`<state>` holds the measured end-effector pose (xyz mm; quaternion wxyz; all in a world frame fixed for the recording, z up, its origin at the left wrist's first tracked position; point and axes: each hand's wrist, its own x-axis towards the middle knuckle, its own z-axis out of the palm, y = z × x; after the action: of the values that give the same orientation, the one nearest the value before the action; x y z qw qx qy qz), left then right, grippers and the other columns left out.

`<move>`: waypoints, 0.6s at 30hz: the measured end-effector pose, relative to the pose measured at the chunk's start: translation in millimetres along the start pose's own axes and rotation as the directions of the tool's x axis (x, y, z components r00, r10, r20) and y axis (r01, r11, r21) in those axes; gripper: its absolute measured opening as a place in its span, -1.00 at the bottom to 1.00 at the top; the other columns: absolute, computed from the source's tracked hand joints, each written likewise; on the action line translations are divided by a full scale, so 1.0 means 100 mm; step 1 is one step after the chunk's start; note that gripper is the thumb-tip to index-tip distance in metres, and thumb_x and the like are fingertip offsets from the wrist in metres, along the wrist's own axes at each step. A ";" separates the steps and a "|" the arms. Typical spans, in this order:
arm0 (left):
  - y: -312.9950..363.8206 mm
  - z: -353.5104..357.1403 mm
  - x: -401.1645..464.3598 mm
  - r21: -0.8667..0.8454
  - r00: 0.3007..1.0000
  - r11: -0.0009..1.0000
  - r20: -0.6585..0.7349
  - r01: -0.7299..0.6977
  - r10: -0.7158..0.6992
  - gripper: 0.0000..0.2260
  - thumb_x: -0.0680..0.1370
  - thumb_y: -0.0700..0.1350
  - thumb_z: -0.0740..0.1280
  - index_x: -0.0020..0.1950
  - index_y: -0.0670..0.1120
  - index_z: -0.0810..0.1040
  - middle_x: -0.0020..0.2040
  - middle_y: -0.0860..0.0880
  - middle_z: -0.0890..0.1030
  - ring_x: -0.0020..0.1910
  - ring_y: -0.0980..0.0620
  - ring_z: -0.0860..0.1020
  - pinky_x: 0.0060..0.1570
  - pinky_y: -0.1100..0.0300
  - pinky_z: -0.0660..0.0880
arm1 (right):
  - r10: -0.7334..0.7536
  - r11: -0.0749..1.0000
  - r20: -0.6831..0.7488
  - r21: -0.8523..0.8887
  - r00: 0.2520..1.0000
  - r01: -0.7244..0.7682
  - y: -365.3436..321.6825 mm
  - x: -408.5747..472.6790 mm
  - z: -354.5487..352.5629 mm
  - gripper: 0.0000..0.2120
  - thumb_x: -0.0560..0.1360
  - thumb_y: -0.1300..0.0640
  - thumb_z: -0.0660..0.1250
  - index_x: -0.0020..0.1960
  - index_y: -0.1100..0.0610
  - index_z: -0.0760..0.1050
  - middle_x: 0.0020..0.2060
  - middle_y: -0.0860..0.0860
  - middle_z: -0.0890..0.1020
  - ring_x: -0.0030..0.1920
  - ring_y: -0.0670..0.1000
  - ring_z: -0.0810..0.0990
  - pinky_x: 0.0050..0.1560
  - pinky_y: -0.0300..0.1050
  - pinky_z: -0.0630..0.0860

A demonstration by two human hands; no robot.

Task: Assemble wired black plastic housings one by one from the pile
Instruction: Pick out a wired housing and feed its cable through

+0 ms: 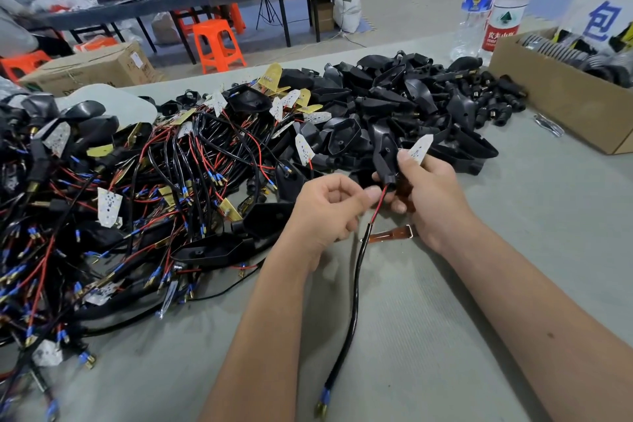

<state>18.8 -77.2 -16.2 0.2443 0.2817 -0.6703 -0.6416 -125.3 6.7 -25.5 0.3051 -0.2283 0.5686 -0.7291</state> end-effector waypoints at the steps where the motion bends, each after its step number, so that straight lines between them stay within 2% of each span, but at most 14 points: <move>1: 0.00 0.01 0.01 -0.026 0.998 1.000 -0.062 -0.001 -0.001 -0.83 0.57 -0.07 0.49 -0.08 -0.13 0.58 -0.40 0.01 0.56 -0.48 0.08 0.45 -0.52 0.26 0.34 | -0.020 1.000 0.036 0.004 0.999 0.020 0.00 -0.01 0.01 -0.74 0.72 0.07 0.21 0.08 0.23 0.57 -0.22 0.21 0.67 -0.48 0.01 0.46 -0.56 -0.20 0.34; 4: 0.01 0.06 0.03 -0.068 0.988 0.997 -0.151 -0.030 0.019 -0.80 0.63 -0.05 0.41 0.21 -0.09 0.59 -0.25 -0.03 0.69 -0.39 -0.01 0.62 -0.45 0.19 0.50 | -0.076 0.993 0.142 -0.077 0.987 0.088 0.01 -0.05 0.07 -0.83 0.73 0.12 0.17 0.19 0.08 0.53 -0.29 0.04 0.67 -0.49 -0.01 0.50 -0.58 -0.21 0.35; 6: 0.01 0.09 0.02 -0.106 0.991 0.994 -0.134 -0.033 0.019 -0.76 0.64 -0.05 0.40 0.28 -0.07 0.60 -0.18 -0.07 0.72 -0.34 -0.04 0.67 -0.39 0.16 0.58 | -0.126 0.962 0.169 -0.221 0.977 0.163 0.04 -0.07 0.10 -0.89 0.71 0.14 0.18 0.17 0.06 0.47 -0.22 0.04 0.63 -0.34 0.02 0.54 -0.40 -0.07 0.49; 8: 0.02 0.08 0.01 -0.155 0.994 0.988 -0.108 -0.025 0.008 -0.77 0.62 -0.03 0.42 0.24 -0.08 0.65 -0.14 -0.08 0.74 -0.28 -0.07 0.71 -0.30 0.10 0.65 | -0.175 0.909 0.148 -0.356 0.973 0.218 0.05 -0.07 0.10 -0.93 0.70 0.13 0.21 0.16 0.10 0.39 -0.12 0.08 0.58 -0.20 0.03 0.53 -0.21 0.10 0.53; 11: 0.02 0.07 0.00 -0.188 0.996 0.982 -0.086 -0.025 0.009 -0.78 0.57 -0.05 0.49 0.18 -0.07 0.68 -0.07 -0.10 0.75 -0.12 -0.10 0.74 -0.15 -0.02 0.70 | -0.234 0.863 0.088 -0.439 0.968 0.249 0.05 -0.08 0.09 -0.79 0.67 0.08 0.29 0.15 0.18 0.32 -0.14 0.09 0.58 -0.28 -0.11 0.55 -0.27 -0.01 0.55; 13: 0.02 0.07 0.00 -0.178 0.996 0.983 -0.081 -0.043 0.028 -0.81 0.54 -0.12 0.52 0.15 -0.05 0.70 -0.04 -0.09 0.75 -0.07 -0.06 0.74 -0.17 0.01 0.69 | -0.208 0.860 0.094 -0.457 0.974 0.228 0.05 -0.08 0.09 -0.77 0.67 0.05 0.29 0.13 0.17 0.32 -0.12 0.19 0.60 -0.25 0.04 0.57 -0.24 0.13 0.55; 14: 0.02 0.08 0.00 -0.174 0.995 0.984 -0.091 -0.047 0.031 -0.83 0.55 -0.15 0.51 0.14 -0.06 0.71 -0.02 -0.11 0.75 -0.06 -0.07 0.73 -0.18 0.02 0.69 | -0.190 0.873 0.113 -0.436 0.975 0.221 0.06 -0.07 0.09 -0.79 0.67 0.04 0.28 0.12 0.15 0.33 -0.13 0.23 0.61 -0.28 0.11 0.57 -0.30 0.14 0.54; 16: 0.03 0.07 0.01 -0.187 0.991 0.982 -0.135 -0.035 0.010 -0.84 0.59 -0.17 0.46 0.16 -0.12 0.70 -0.01 -0.17 0.74 -0.06 -0.17 0.70 -0.16 0.00 0.69 | -0.195 0.882 0.138 -0.409 0.971 0.235 0.08 -0.05 0.08 -0.88 0.68 0.04 0.25 0.07 0.09 0.40 -0.21 0.16 0.63 -0.34 0.07 0.57 -0.35 0.01 0.46; 18: 0.03 0.05 0.02 -0.212 0.985 0.977 -0.170 -0.012 -0.025 -0.82 0.61 -0.17 0.42 0.18 -0.20 0.67 0.01 -0.22 0.73 -0.06 -0.29 0.69 -0.17 0.00 0.70 | -0.216 0.890 0.134 -0.380 0.967 0.251 0.09 -0.04 0.08 -0.88 0.68 0.07 0.24 -0.01 0.00 0.51 -0.31 -0.03 0.60 -0.36 -0.06 0.52 -0.35 -0.12 0.39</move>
<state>13.6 -74.6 -13.8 0.3277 0.3106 -0.5734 -0.6836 -116.1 2.6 -32.2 0.1878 -0.3837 0.6579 -0.6202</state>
